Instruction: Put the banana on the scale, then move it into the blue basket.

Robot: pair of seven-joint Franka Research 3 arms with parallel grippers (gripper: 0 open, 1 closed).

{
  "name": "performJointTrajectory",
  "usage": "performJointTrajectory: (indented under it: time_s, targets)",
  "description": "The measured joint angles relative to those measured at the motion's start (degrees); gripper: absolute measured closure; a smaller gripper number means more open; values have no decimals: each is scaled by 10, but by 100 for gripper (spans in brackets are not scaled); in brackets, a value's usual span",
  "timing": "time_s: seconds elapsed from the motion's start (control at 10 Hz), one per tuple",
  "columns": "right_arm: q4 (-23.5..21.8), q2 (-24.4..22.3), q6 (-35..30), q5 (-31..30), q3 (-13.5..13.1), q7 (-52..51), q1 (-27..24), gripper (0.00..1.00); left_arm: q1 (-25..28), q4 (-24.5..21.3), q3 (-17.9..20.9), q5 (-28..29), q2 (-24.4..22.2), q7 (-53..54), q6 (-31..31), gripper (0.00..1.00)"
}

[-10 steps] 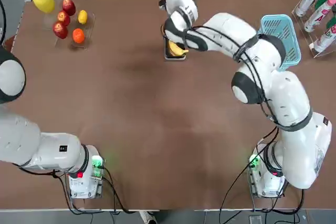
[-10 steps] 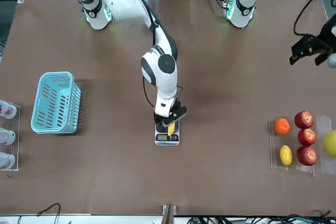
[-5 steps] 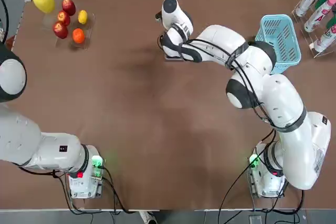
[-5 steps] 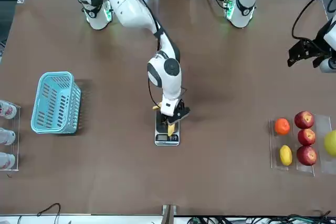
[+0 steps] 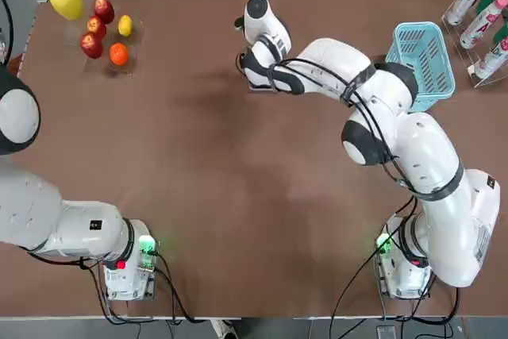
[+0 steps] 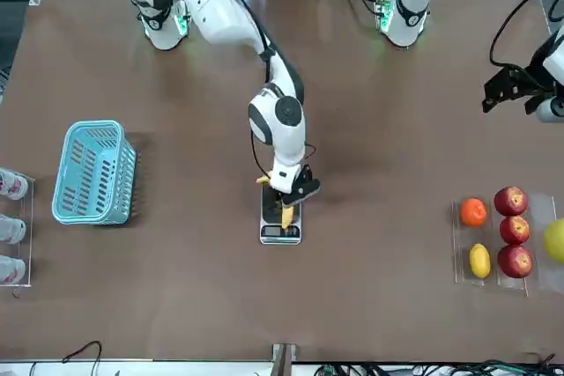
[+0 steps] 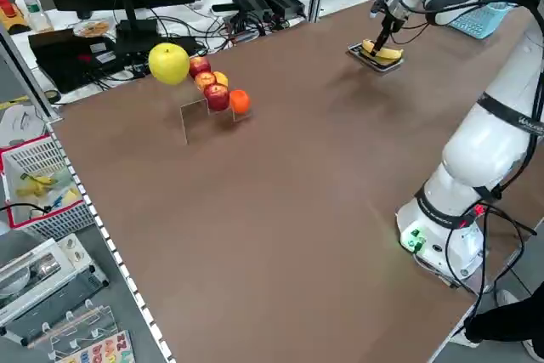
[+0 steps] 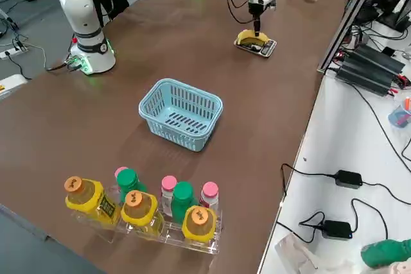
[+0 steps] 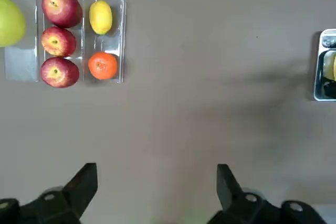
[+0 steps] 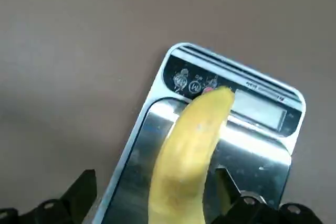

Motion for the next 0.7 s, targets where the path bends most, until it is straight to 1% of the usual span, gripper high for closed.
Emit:
performJointTrajectory:
  time_s: [0.1,0.3,0.4,0.6,0.7]
  targets:
    - [-3,1,2,0,3,5,3,0,0,2,-2,0,0,1,1,0]
    - [-7,1,9,0,3,7,4,7,-1,10,-7,0,-1,1,2,0]
    - [-8,1,10,0,3,7,3,15,-1,11,-7,0,-1,1,2,0]
    - [-8,1,11,0,1,7,-2,48,1,11,-7,0,-1,1,2,0]
    - [-9,1,12,0,2,4,-5,49,0,11,-7,0,-1,1,2,0]
